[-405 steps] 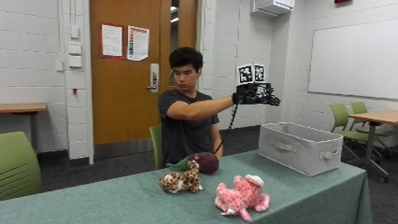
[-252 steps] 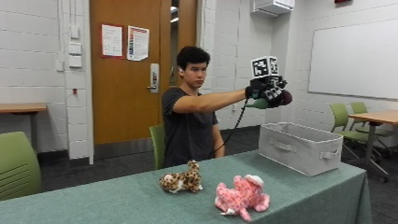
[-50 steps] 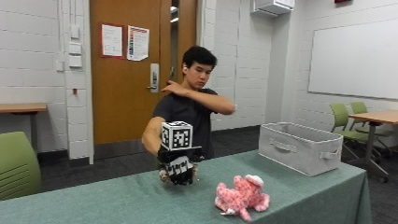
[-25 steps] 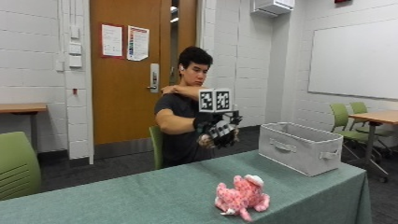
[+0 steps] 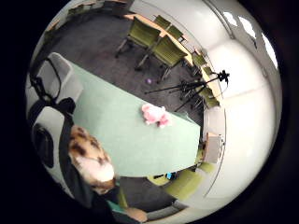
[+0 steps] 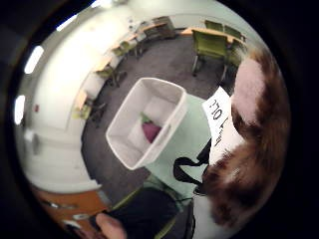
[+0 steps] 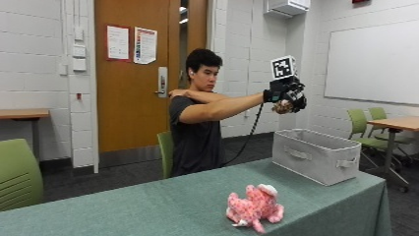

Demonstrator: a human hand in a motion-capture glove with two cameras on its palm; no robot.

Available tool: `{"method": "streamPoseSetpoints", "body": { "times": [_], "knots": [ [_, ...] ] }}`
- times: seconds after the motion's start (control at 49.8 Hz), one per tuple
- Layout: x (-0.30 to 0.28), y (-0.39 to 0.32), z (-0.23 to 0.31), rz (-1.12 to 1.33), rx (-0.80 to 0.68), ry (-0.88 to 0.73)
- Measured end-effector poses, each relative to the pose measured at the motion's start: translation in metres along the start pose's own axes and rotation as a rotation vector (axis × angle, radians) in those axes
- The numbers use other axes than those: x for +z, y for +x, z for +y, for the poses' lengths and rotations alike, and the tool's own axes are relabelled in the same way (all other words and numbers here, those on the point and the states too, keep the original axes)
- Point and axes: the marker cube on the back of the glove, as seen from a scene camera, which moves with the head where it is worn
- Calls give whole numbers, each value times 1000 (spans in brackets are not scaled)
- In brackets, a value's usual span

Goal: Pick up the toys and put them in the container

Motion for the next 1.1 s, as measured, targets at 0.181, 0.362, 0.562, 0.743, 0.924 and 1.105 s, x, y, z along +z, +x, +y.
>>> {"method": "streamPoseSetpoints", "body": {
  "times": [0.181, 0.362, 0.562, 0.743, 0.924, 1.105],
  "knots": [
    [-31, -103, -42, -49, -98, 41],
    [-50, -188, -70, -141, -182, 52],
    [-18, -177, -83, -246, -278, 18],
    [17, -192, -83, -150, -348, -55],
    [28, -191, -83, -147, -338, -64],
    [39, -170, -89, -63, -303, -93]
  ]
}}
